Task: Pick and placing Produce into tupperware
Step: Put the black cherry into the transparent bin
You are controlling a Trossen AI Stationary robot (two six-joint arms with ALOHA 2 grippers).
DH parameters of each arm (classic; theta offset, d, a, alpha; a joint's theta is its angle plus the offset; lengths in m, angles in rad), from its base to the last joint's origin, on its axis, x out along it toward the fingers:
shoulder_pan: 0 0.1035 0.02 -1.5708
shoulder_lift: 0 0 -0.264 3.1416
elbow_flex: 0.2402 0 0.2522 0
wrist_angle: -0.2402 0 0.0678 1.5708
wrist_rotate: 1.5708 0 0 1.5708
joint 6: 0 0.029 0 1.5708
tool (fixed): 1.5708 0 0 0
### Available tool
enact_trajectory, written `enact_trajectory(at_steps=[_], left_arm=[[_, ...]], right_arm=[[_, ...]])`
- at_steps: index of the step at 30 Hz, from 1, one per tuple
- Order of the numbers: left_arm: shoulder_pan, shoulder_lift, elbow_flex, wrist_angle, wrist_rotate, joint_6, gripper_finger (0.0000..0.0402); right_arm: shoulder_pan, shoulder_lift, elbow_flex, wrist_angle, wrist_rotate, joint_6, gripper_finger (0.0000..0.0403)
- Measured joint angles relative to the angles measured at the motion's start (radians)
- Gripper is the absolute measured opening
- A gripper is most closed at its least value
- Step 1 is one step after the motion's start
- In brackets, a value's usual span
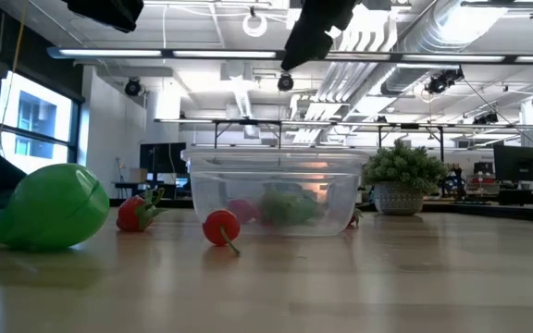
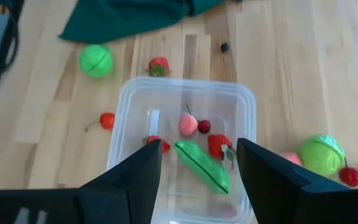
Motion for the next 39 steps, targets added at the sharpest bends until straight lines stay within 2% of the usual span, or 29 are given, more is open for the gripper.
enact_trajectory(at_steps=[6,9,14,18,29,35,39], left_arm=[[0.0,0.0,0.0,0.0,0.0,0.0,0.0001],[0.0,0.0,0.0,0.0,0.0,0.0,0.0001],[0.0,0.0,0.0,0.0,0.0,0.0,0.0001],[0.0,0.0,0.0,0.0,0.0,0.0,0.0001],[0.0,0.0,0.0,0.0,0.0,0.0,0.0001],[0.0,0.0,0.0,0.0,0.0,0.0,0.0001],[0.0,0.0,0.0,0.0,0.0,0.0,0.0001]], right_arm=[[-0.023,-0.004,-0.043,0.05,-0.041,-0.039,0.0199],[-0.053,-0.028,-0.098,0.144,-0.077,-0.049,0.0199],[-0.148,-0.072,-0.221,0.305,-0.071,-0.095,0.0199],[-0.258,-0.078,-0.256,0.358,-0.023,-0.096,0.0199],[-0.516,0.01,-0.255,0.428,-0.048,-0.085,0.0199],[-0.562,0.11,-0.253,0.451,-0.117,-0.107,0.0199],[-0.569,0.191,-0.201,0.424,-0.124,-0.147,0.0199]])
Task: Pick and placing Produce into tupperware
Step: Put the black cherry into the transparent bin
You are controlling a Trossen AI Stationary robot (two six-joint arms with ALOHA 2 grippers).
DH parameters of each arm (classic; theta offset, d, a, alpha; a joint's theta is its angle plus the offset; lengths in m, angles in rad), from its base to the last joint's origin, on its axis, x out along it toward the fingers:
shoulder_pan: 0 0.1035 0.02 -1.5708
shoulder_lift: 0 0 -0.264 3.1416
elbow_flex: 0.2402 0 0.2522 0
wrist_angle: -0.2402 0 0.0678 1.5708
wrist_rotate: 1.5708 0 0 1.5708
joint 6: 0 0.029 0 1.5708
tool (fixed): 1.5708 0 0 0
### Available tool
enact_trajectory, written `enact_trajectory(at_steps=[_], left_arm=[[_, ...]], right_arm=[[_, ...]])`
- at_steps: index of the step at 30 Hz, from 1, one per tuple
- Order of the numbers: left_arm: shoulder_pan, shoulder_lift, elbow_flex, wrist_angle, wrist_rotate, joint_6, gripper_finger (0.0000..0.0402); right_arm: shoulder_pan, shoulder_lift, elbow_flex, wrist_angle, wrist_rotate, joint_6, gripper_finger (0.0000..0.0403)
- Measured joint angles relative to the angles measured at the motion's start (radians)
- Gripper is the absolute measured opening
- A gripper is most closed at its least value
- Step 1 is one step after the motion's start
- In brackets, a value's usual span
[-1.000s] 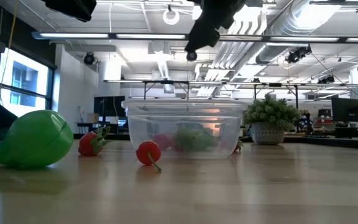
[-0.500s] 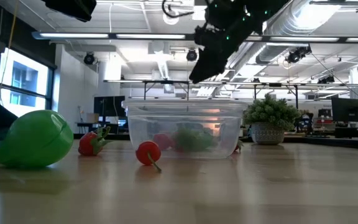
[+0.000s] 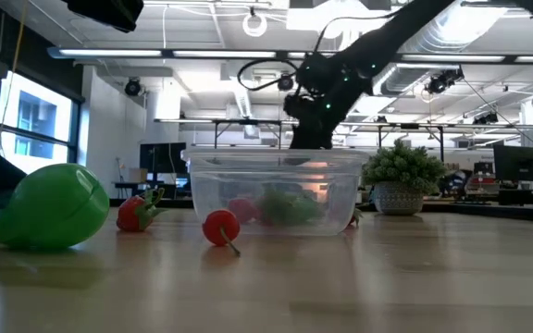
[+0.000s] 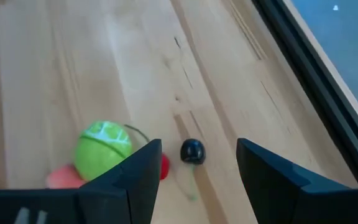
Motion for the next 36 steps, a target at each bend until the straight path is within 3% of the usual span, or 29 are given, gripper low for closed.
enact_trajectory(at_steps=[13,36], left_arm=[[0.0,0.0,0.0,0.0,0.0,0.0,0.0001],[0.0,0.0,0.0,0.0,0.0,0.0,0.0001]], right_arm=[[-0.032,0.249,0.305,-0.329,-0.038,-0.126,0.0199],[0.002,0.307,0.326,-0.329,-0.003,-0.133,0.0199]])
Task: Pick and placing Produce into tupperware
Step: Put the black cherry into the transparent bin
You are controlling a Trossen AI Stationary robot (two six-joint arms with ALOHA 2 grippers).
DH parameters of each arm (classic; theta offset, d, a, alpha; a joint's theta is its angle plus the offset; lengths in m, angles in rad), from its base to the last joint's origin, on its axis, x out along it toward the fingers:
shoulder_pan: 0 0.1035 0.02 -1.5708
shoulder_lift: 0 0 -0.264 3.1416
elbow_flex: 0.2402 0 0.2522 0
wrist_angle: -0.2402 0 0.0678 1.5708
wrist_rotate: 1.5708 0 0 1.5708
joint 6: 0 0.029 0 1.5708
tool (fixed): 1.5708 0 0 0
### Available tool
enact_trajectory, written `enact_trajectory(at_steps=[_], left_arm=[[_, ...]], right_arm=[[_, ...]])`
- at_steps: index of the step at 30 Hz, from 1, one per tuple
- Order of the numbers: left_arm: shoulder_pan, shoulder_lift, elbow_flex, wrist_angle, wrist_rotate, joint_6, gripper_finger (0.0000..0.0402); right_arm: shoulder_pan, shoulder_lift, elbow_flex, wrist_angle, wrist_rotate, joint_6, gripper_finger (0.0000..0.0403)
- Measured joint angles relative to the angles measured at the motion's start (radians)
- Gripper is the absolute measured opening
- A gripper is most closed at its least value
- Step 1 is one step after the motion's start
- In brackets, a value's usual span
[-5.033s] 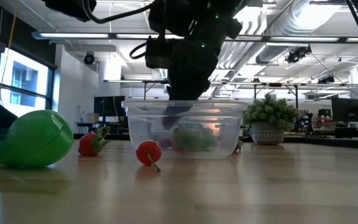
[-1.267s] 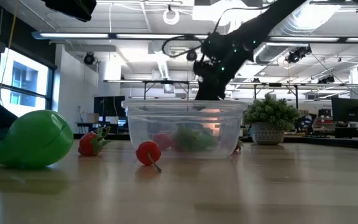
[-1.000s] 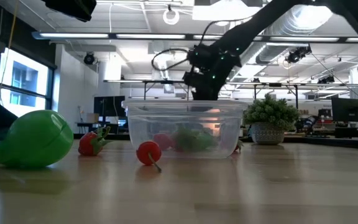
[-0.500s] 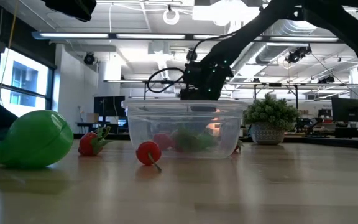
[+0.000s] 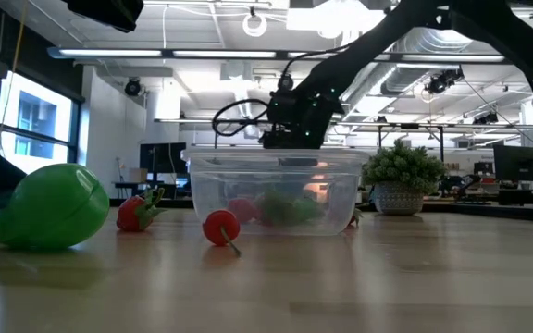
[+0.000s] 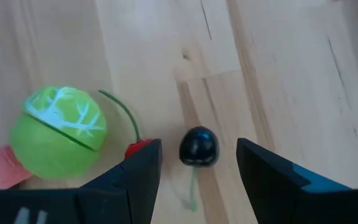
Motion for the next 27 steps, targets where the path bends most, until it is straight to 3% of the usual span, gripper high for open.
enact_trajectory(at_steps=[27], left_arm=[[0.0,0.0,0.0,0.0,0.0,0.0,0.0001]], right_arm=[[0.001,0.047,0.0,0.023,0.029,0.059,0.0193]])
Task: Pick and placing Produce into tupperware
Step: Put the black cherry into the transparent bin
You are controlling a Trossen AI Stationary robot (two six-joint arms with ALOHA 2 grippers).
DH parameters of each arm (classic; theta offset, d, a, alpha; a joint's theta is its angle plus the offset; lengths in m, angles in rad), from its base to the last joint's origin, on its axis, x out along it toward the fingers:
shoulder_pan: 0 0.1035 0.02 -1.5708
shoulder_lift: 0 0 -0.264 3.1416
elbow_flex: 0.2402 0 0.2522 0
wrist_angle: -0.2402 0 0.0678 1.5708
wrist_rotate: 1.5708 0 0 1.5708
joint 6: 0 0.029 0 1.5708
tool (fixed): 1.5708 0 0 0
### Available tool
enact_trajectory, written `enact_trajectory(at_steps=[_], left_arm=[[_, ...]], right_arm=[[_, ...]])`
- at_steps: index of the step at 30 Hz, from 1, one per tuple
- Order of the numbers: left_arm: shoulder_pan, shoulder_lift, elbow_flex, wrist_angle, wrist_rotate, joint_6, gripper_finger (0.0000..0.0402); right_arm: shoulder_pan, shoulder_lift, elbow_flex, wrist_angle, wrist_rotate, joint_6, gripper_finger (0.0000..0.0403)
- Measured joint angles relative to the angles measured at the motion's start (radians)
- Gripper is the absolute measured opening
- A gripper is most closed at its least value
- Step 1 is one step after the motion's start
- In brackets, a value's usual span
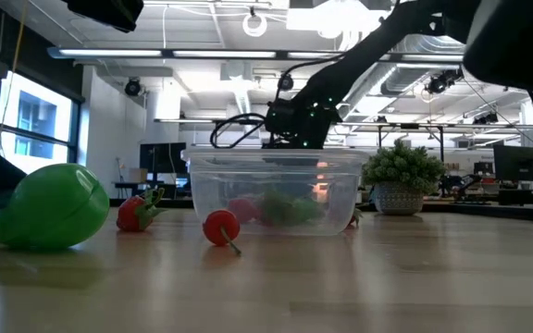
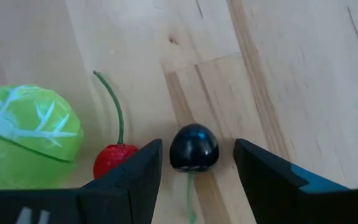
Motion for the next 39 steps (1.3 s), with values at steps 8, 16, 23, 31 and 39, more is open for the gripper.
enact_trajectory(at_steps=[8,16,23,31,39], left_arm=[[0.0,0.0,0.0,0.0,0.0,0.0,0.0001],[0.0,0.0,0.0,0.0,0.0,0.0,0.0001],[0.0,0.0,0.0,0.0,0.0,0.0,0.0001],[0.0,0.0,0.0,0.0,0.0,0.0,0.0001],[0.0,0.0,0.0,0.0,0.0,0.0,0.0001]], right_arm=[[-0.006,0.001,0.0,0.012,0.008,0.02,0.0139],[-0.009,0.002,0.0,0.024,0.005,0.02,0.0107],[-0.009,0.002,0.0,0.037,0.005,0.028,0.0096],[-0.009,-0.025,0.0,0.034,-0.008,0.03,0.0095],[-0.01,-0.143,0.0,0.005,-0.067,0.031,0.0095]])
